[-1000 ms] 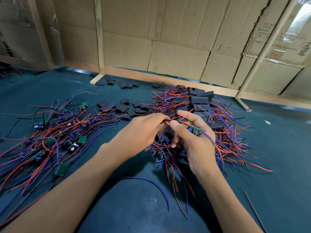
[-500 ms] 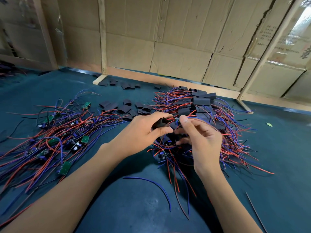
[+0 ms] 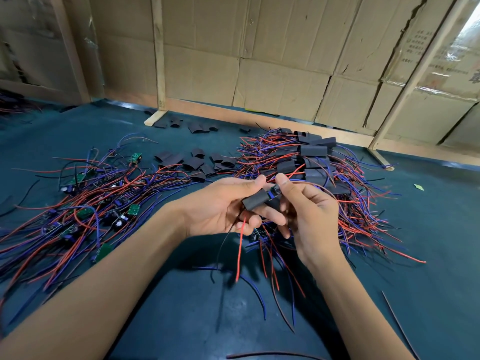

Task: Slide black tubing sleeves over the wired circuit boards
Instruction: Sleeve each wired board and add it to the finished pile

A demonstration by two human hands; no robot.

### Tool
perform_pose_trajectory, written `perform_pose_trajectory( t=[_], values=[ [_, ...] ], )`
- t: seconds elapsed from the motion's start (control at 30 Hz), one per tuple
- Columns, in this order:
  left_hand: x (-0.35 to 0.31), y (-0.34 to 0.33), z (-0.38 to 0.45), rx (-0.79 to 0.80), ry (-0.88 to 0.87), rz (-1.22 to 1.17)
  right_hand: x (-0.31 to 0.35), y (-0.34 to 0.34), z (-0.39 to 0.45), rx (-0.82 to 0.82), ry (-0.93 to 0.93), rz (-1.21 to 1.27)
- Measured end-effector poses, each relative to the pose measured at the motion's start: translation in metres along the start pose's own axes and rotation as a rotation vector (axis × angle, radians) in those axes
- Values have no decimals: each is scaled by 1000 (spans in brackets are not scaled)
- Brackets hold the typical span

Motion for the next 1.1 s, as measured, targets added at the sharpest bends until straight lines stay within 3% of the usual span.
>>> perform_pose_trajectory(
  t=[0.27,0.3,0.4,0.47,0.8,1.1],
  values=[
    [8,-4,6,-54,-111,64,-4,2,3,17,-136,59],
    [8,-4,7,-70,-134,193,-5,2,4,1,-147,64],
    [5,-2,7,-116,-233,965,-6,3,4,-46,-144,61],
    [3,-3,7,-138,-271,1206,-5,5,4,-56,-134,55],
    [0,-15,1,-170,-311,1376,-6,2,1,-73,-57,-15],
    [-6,-9,0,-242,-364,1395,2,-2,-3,-15,135,-122]
  ],
)
Point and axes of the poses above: each hand's wrist, its own z-axis towards the middle knuckle, its own y-axis out of the back of the hand, x = y × z, the point moved 4 cm from there along z, towards the middle knuckle, and after that the axes turned 9 degrees about -y, right-handed, at the moved point
